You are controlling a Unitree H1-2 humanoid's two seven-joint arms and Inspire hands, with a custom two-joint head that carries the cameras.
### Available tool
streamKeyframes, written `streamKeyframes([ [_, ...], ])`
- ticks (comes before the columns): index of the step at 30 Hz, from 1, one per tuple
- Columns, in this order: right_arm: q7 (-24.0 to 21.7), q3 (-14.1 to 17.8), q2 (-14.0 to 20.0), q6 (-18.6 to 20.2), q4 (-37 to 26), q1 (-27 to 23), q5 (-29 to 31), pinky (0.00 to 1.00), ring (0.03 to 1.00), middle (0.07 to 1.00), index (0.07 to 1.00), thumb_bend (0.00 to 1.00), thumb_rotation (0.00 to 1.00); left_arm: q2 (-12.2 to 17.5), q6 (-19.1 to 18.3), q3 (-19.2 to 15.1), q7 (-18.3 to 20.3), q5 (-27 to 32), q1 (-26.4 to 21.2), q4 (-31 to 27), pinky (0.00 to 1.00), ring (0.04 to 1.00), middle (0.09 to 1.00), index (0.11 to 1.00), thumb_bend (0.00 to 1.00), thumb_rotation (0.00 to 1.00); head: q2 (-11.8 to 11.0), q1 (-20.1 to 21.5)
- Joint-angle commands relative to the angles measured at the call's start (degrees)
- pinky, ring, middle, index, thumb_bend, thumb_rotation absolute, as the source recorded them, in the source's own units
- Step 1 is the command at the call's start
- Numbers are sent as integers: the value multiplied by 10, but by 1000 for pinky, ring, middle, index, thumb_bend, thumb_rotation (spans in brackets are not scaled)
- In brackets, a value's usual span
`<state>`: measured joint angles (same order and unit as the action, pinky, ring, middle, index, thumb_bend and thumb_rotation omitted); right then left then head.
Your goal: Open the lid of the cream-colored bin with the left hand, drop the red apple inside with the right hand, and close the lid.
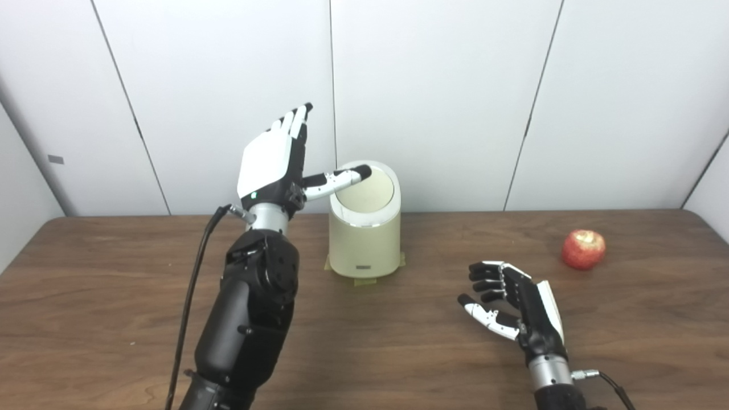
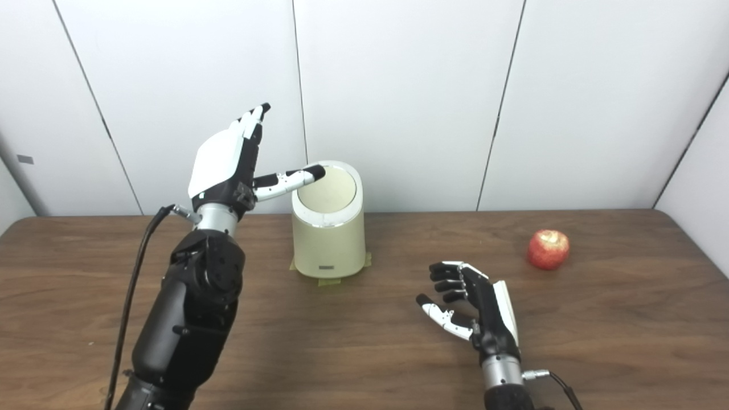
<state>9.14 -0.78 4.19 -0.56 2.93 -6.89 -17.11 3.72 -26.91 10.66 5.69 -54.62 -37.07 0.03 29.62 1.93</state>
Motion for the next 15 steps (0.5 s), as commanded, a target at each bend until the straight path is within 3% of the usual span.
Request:
streamKeyframes([
  [1, 8, -4, 0, -15, -5, -14, -11, 543, 611, 633, 618, 260, 71, -3, 0, -7, 2, -19, -43, 5, 1000, 1000, 1000, 1000, 860, 744, 0, 0],
  [5, 9, -7, 0, -7, -9, -13, -19, 550, 620, 637, 620, 262, 80, -10, 0, -13, 0, -18, -58, 36, 1000, 1000, 1000, 1000, 850, 814, -2, 1],
  [15, 4, -4, -5, 6, -11, -11, -15, 560, 631, 648, 632, 278, 132, 1, 0, -11, 5, -59, -88, 110, 1000, 1000, 1000, 1000, 833, 798, -6, 2],
])
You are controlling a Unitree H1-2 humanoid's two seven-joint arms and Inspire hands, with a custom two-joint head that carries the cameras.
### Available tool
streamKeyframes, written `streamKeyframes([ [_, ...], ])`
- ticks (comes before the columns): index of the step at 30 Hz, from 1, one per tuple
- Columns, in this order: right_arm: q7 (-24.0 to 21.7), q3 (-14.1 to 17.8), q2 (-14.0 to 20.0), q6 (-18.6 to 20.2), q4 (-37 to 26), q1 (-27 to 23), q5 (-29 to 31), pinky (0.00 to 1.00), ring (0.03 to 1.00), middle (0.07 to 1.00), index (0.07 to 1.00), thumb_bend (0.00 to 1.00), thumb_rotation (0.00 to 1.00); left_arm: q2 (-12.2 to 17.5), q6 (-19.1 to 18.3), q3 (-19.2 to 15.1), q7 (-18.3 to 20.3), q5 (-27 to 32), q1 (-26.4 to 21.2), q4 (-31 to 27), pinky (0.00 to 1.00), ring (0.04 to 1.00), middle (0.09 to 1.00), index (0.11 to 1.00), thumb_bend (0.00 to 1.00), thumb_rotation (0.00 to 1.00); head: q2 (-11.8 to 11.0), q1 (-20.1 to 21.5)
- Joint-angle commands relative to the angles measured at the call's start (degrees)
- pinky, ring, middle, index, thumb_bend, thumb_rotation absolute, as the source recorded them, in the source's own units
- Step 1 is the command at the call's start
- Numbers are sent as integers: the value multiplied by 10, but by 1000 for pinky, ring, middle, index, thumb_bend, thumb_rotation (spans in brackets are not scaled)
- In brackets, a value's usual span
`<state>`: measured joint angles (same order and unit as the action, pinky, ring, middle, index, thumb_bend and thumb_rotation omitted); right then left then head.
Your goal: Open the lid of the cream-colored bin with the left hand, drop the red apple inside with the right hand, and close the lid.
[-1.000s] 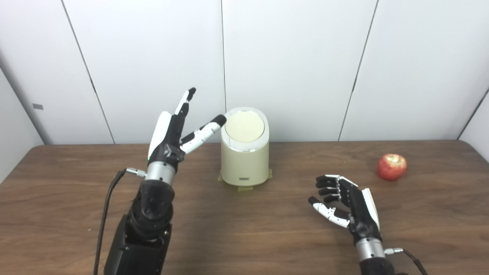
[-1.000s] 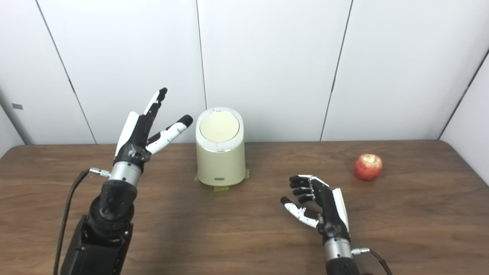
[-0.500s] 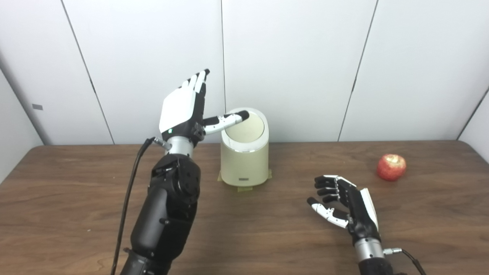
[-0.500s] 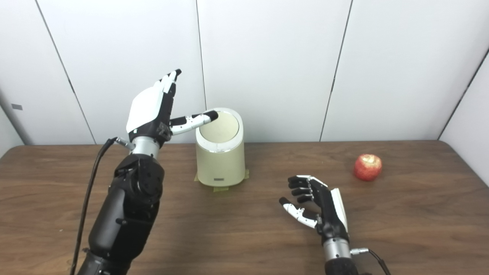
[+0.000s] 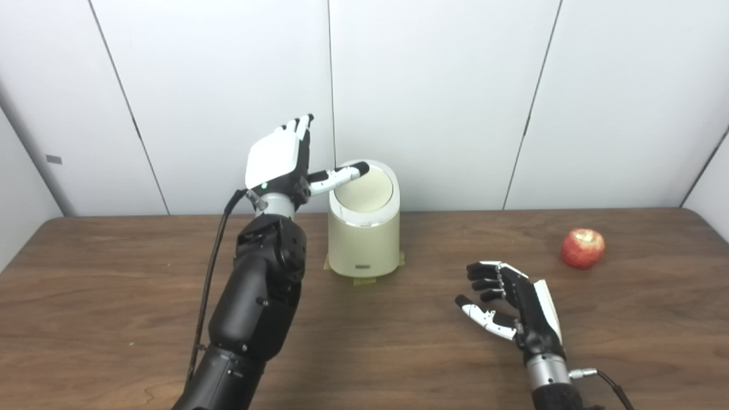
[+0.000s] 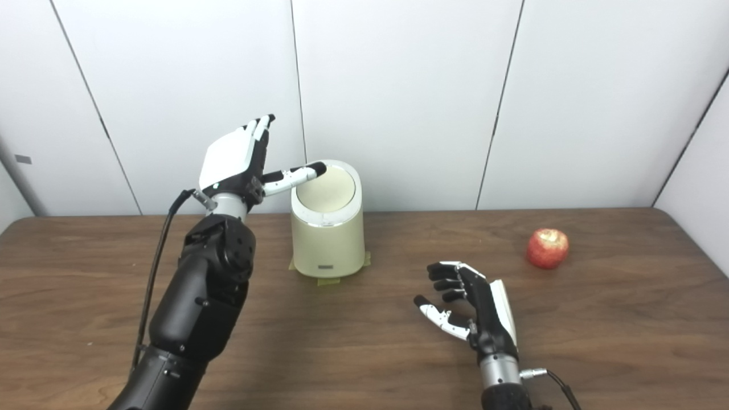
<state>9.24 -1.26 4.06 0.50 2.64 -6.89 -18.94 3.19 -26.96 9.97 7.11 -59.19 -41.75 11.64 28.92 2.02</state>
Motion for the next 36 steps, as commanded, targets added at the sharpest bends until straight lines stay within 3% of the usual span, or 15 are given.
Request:
streamKeyframes([
  [1, 1, 1, -4, -4, -8, -11, 6, 563, 632, 649, 633, 279, 147, 7, 1, -5, -8, -13, -43, -2, 1000, 1000, 1000, 1000, 830, 798, 1, 1],
  [8, 3, -3, 2, -13, -2, -12, 1, 556, 624, 641, 628, 275, 178, 11, 1, 13, -1, -35, -50, 20, 1000, 1000, 1000, 1000, 845, 829, 0, 2],
  [18, 6, -4, -2, 0, -7, -12, -4, 557, 625, 641, 626, 282, 187, 5, 1, 33, -28, -45, -78, 90, 1000, 1000, 1000, 1000, 881, 813, 2, 4],
  [31, 5, -5, -5, -4, -2, -13, 3, 558, 628, 647, 628, 282, 125, -10, 0, 32, -17, -78, -100, 145, 1000, 1000, 1000, 1000, 894, 838, -1, 5],
  [36, 6, -5, -7, 2, -2, -15, 3, 558, 626, 640, 624, 291, 172, 0, 0, 39, -24, -80, -104, 166, 1000, 1000, 1000, 1000, 910, 813, -2, 5],
])
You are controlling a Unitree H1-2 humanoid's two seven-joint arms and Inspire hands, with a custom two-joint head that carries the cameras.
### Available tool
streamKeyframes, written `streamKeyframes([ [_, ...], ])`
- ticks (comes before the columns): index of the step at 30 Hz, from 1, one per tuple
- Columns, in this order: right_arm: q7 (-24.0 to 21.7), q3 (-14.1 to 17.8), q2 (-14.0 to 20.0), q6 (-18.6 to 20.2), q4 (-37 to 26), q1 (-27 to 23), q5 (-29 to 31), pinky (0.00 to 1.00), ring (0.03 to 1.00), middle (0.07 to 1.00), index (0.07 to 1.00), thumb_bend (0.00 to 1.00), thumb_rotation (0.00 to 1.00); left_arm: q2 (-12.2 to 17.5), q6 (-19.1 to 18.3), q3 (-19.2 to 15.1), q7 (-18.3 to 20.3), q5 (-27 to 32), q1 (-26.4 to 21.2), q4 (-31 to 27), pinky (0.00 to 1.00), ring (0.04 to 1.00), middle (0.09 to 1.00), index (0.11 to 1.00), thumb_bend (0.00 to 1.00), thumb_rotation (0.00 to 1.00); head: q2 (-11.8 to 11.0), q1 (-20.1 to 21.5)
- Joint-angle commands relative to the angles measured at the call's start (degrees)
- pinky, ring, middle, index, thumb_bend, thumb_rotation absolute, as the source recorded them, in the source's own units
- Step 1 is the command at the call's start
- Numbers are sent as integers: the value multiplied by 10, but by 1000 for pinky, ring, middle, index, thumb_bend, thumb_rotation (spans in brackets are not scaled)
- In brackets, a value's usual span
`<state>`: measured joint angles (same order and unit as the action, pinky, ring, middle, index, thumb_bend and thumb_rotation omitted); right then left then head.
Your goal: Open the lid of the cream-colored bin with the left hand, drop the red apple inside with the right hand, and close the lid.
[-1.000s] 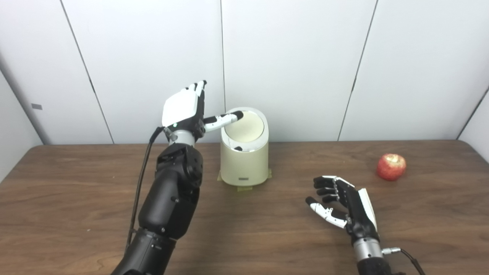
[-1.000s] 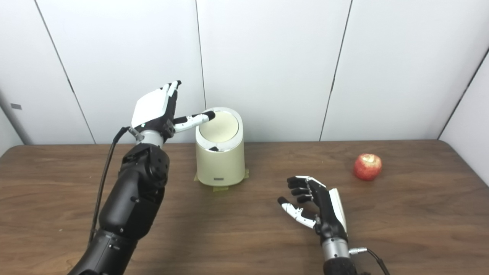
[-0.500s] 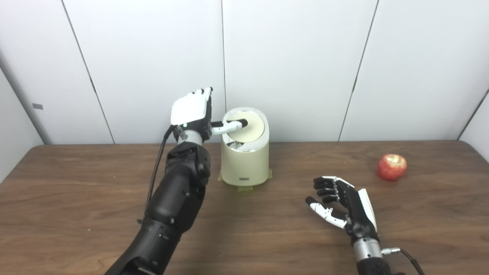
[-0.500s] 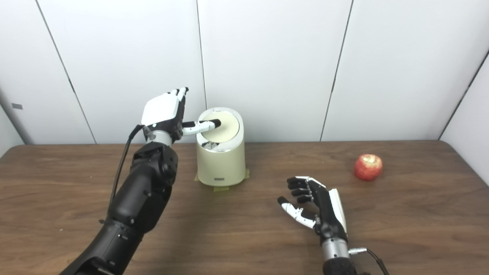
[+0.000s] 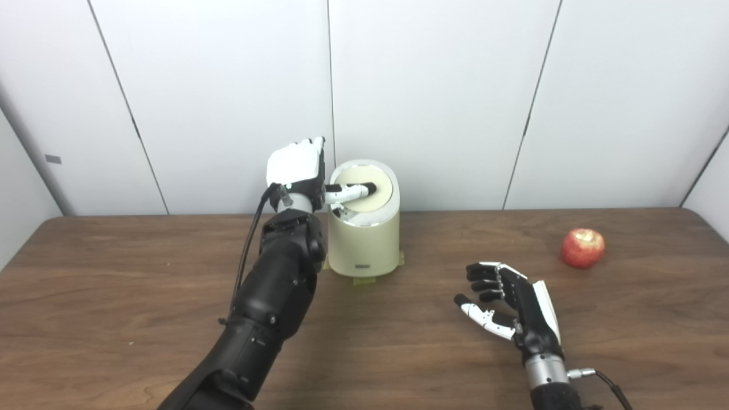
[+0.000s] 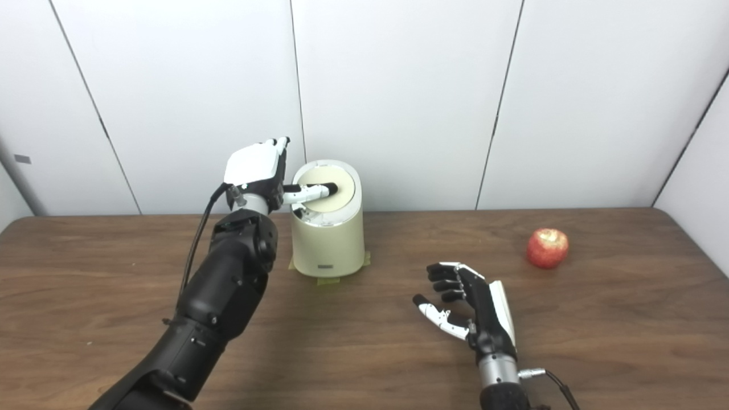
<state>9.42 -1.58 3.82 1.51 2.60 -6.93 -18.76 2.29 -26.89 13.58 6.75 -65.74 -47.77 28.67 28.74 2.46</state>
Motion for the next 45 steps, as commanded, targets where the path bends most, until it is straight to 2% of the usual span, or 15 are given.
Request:
streamKeyframes([
  [1, 4, -1, -5, -11, 0, -15, 3, 559, 627, 640, 623, 294, 176, 12, 0, 7, -25, -16, -44, -3, 1000, 1000, 1000, 1000, 922, 748, 0, 1],
  [2, 3, 0, -6, -11, 1, -15, 6, 559, 627, 639, 623, 294, 176, 16, 0, 12, -34, -16, -43, -4, 1000, 1000, 1000, 1000, 925, 735, 0, 1],
  [4, 1, 1, -7, -9, 0, -15, 10, 566, 636, 646, 625, 295, 179, 24, 0, 22, -43, -19, -41, -8, 1000, 1000, 1000, 1000, 968, 589, 1, 0],
  [7, 0, 2, -7, -9, 0, -15, 16, 565, 636, 648, 625, 295, 160, 33, 0, 34, -39, -52, -41, -14, 1000, 1000, 1000, 1000, 998, 457, 1, -1],
  [10, 3, 1, -7, -8, 1, -15, 12, 562, 626, 641, 623, 297, 168, 37, 0, 40, -35, -59, -40, -20, 1000, 1000, 1000, 1000, 1000, 354, 1, -2],
  [12, 3, 0, -5, -9, 2, -15, 9, 557, 622, 640, 623, 292, 163, 40, 0, 43, -26, -60, -38, -25, 1000, 1000, 1000, 1000, 1000, 325, 1, -2],
  [21, 4, -3, -4, -8, 0, -15, 5, 564, 629, 644, 626, 290, 156, 56, 0, 75, -26, -95, -37, -25, 1000, 1000, 1000, 1000, 1000, 297, 3, -3],
  [25, 2, -4, -6, 8, -8, -15, 1, 563, 631, 645, 626, 290, 194, 57, 0, 83, -24, -105, -33, -35, 1000, 1000, 1000, 1000, 1000, 287, 3, -4],
  [28, 6, -6, -7, 8, -8, -15, -6, 562, 635, 647, 627, 293, 151, 56, 0, 86, -21, -109, -26, -40, 1000, 1000, 1000, 1000, 1000, 286, 3, -2],
  [36, 9, -4, -9, 2, -6, -16, -2, 549, 622, 636, 622, 291, 139, 66, 2, 106, -42, -96, -11, -32, 1000, 1000, 1000, 1000, 1000, 273, 4, -2],
  [43, 8, -5, -8, 2, -4, -17, 1, 553, 627, 642, 620, 300, 121, 77, 7, 122, -57, -78, -7, -30, 1000, 1000, 1000, 1000, 1000, 315, 2, -2],
  [45, 8, -7, -7, 9, -8, -16, -3, 560, 636, 648, 622, 302, 144, 79, 7, 126, -60, -73, -6, -30, 1000, 1000, 1000, 1000, 1000, 325, 2, -2],
])
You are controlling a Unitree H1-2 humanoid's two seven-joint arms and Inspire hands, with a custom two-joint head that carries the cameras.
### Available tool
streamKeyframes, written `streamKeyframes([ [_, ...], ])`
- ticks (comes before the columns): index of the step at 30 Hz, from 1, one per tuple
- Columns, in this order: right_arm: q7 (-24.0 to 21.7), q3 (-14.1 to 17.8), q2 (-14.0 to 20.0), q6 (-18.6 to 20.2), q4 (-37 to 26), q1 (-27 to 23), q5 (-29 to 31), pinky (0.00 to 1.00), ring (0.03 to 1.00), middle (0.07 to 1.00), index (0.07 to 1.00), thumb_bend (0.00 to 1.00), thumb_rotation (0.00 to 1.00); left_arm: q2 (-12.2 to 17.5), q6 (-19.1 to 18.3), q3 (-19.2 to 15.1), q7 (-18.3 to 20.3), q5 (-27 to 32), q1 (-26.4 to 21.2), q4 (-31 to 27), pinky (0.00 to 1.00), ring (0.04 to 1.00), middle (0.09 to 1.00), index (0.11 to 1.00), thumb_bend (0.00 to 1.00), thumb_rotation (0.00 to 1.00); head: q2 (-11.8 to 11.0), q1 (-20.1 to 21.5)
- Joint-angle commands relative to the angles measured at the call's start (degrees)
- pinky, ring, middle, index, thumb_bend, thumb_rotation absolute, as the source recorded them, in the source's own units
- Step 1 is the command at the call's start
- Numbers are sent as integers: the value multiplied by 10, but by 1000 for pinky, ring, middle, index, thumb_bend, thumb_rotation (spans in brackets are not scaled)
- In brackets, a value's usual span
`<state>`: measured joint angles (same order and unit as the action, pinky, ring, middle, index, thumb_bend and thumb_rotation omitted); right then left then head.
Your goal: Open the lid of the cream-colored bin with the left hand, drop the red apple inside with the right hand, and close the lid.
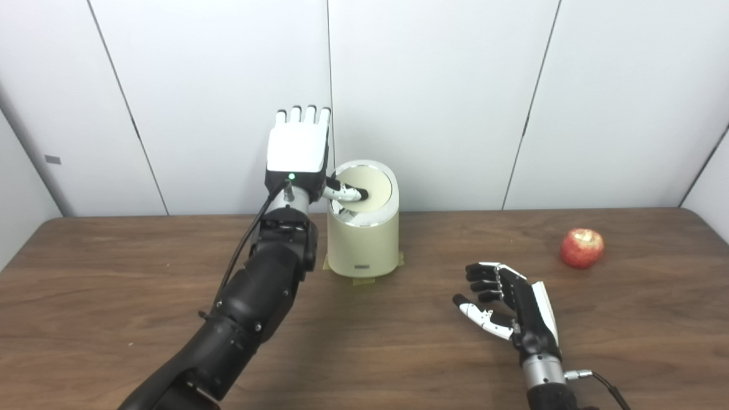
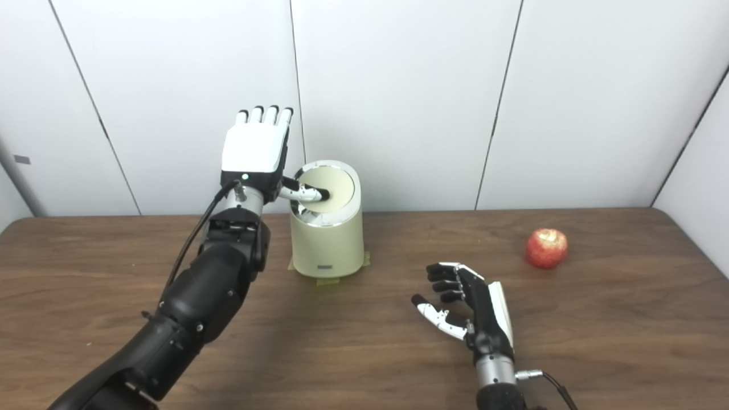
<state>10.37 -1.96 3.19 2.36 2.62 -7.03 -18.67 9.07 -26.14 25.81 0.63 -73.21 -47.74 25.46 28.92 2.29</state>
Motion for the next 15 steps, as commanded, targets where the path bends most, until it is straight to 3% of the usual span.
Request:
streamKeyframes([
  [1, -2, -3, 0, 0, -8, -15, -3, 562, 638, 649, 623, 302, 148, 12, 0, 5, 0, 5, -6, 3, 1000, 1000, 1000, 1000, 1000, 327, -1, -1],
  [11, 2, -6, 0, -3, -5, -17, -12, 526, 612, 628, 616, 302, 173, 20, 7, 22, -7, 37, 2, 9, 1000, 1000, 1000, 1000, 1000, 337, 1, 2],
  [13, 2, -5, -1, -6, -3, -17, -8, 527, 615, 629, 615, 312, 161, 18, 4, 21, -14, 44, 6, 5, 1000, 1000, 1000, 1000, 990, 443, 2, 2],
  [15, 2, -4, 0, -5, -3, -17, -7, 531, 612, 628, 615, 309, 163, 11, 6, 7, -29, 64, 9, -2, 1000, 1000, 1000, 1000, 767, 745, 2, 0],
])
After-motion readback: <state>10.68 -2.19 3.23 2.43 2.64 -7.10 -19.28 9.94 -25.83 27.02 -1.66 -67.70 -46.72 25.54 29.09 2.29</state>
